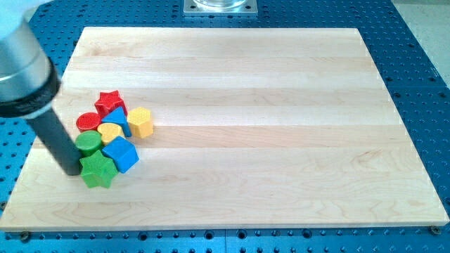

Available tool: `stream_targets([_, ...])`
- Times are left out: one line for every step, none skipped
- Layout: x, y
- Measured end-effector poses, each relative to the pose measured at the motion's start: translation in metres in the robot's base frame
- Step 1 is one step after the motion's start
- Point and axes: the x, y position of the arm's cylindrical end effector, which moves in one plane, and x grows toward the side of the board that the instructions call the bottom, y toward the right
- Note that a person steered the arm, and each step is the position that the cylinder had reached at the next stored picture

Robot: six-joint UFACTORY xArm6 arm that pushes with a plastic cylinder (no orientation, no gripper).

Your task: Place the green star at the top left corner of the board

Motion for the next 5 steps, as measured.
stream_targets([-0.001,0.077])
stream_targets([0.005,0.071])
stream_targets([0.005,0.008])
stream_targets([0.033,-0.023])
stream_targets([0.051,0.04])
